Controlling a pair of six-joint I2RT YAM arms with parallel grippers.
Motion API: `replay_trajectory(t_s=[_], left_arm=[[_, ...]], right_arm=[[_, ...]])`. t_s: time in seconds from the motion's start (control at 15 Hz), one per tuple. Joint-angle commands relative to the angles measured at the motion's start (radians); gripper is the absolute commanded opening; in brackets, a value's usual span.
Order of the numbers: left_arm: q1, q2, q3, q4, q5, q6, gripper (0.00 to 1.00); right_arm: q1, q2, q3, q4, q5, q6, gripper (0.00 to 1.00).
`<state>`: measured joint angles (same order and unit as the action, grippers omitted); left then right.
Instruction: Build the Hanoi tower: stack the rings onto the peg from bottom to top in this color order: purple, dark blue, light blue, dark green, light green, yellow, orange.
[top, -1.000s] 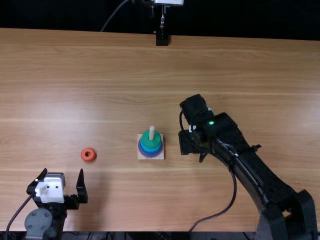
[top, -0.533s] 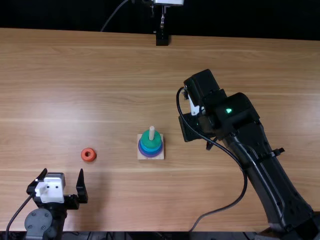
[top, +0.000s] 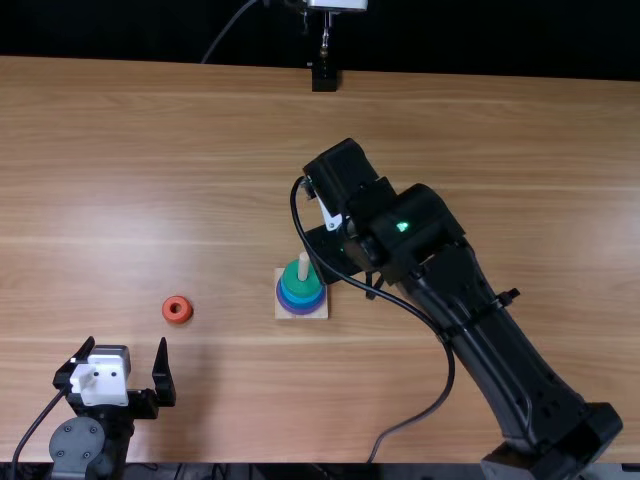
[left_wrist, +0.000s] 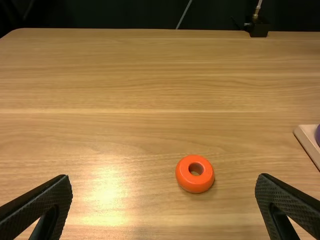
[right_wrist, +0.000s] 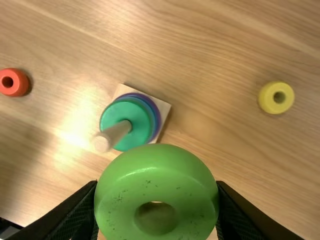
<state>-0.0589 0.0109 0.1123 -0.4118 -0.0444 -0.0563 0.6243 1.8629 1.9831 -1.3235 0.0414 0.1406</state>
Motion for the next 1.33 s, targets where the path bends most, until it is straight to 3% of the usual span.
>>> replay_trajectory(t_s=[0.0, 0.33, 1.0, 1.07, 1.13, 1.2, 1.27], left_arm=[[0.001, -0.011, -0.112, -0.08, 0.006, 0.003, 1.0], [0.001, -0.011, -0.112, -0.08, 0.006, 0.003, 1.0], [0.001, -0.011, -0.112, -0.08, 0.006, 0.003, 1.0], [-0.001, -0.011, -0.112, -0.08, 0.006, 0.003, 1.0], [0.001, -0.011, -0.112, -0.08, 0.006, 0.003, 1.0], [-0.001, -0.011, -0.112, -0.08, 0.006, 0.003, 1.0], [0.001, -0.011, -0.112, -0.08, 0.006, 0.003, 1.0]], right_arm=[[0.025, 0.021, 0.051, 0.003, 0.005, 0.003, 0.0], [0.08, 0.071, 0.083, 0.004, 0.003, 0.007, 0.0], [0.077, 0.145, 0.072, 0.012, 0.008, 0.007, 0.0], [0.077, 0.145, 0.072, 0.012, 0.01, 0.009, 0.22], [0.077, 0.145, 0.068, 0.01, 0.01, 0.007, 0.79], [0.075, 0.145, 0.066, 0.01, 0.016, 0.005, 1.0], [0.075, 0.145, 0.066, 0.012, 0.019, 0.005, 1.0]])
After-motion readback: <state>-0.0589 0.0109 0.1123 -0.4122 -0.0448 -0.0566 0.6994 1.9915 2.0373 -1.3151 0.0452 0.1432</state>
